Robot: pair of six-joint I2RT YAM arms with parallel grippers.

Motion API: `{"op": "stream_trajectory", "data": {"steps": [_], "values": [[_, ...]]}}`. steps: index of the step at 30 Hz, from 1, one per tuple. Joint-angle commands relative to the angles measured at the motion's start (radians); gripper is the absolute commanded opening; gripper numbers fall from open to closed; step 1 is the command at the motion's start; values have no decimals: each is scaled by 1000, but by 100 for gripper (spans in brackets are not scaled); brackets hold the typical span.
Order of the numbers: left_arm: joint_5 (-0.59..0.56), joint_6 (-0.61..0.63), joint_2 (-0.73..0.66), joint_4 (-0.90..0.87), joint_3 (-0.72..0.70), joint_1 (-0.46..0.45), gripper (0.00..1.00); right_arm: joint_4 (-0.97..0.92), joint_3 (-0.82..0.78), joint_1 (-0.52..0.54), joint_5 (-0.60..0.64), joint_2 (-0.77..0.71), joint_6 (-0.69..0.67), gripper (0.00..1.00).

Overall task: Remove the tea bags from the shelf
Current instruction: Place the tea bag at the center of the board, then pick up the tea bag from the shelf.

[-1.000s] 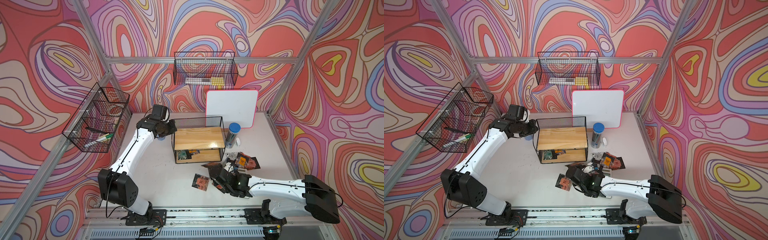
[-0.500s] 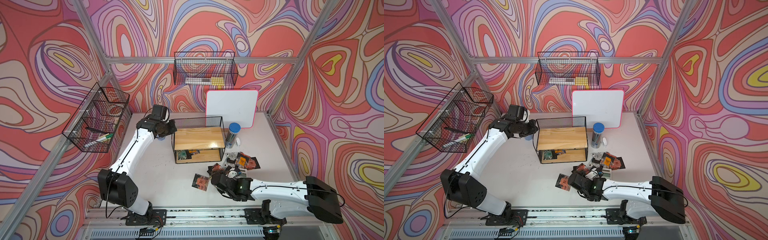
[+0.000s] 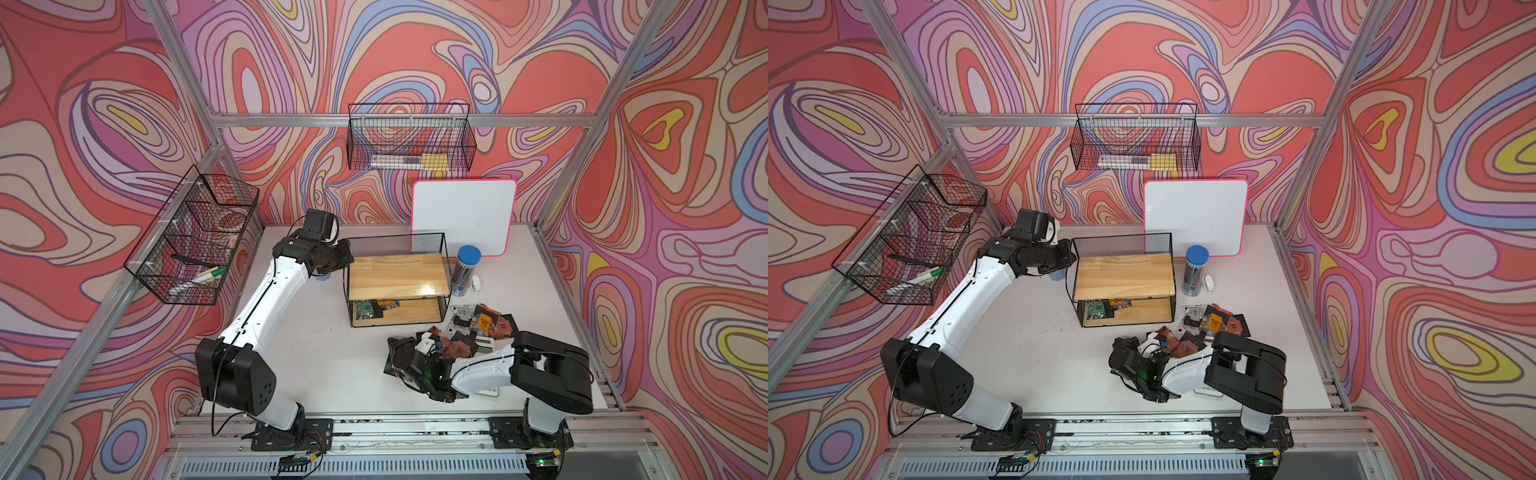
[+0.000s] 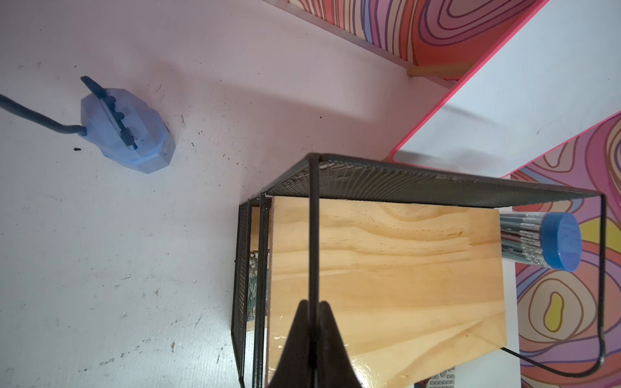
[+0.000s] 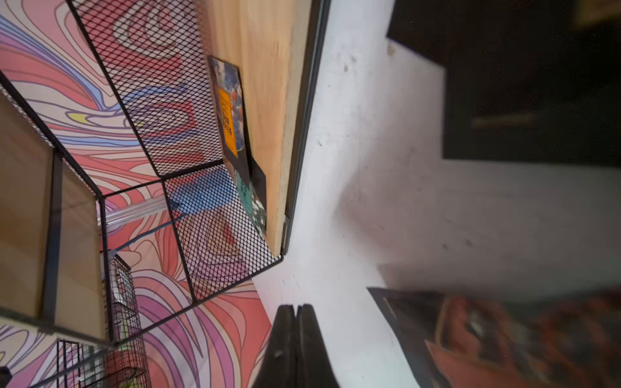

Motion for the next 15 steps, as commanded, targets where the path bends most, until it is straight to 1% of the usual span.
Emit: {"op": "stream_trajectory", "data": {"steps": [1, 6, 9, 15], "values": [[-57, 0, -8, -84, -24, 12, 0, 212, 57, -29, 49, 49, -18, 0], [-61, 1, -14, -83, -31, 12, 0, 214, 131, -94, 29, 117, -39, 0], [-64, 2, -16, -83, -30, 12, 0, 192, 167, -119, 37, 160, -9, 0], [-68, 5, -20, -83, -42, 12, 0, 215, 205, -164, 53, 222, -18, 0]]}}
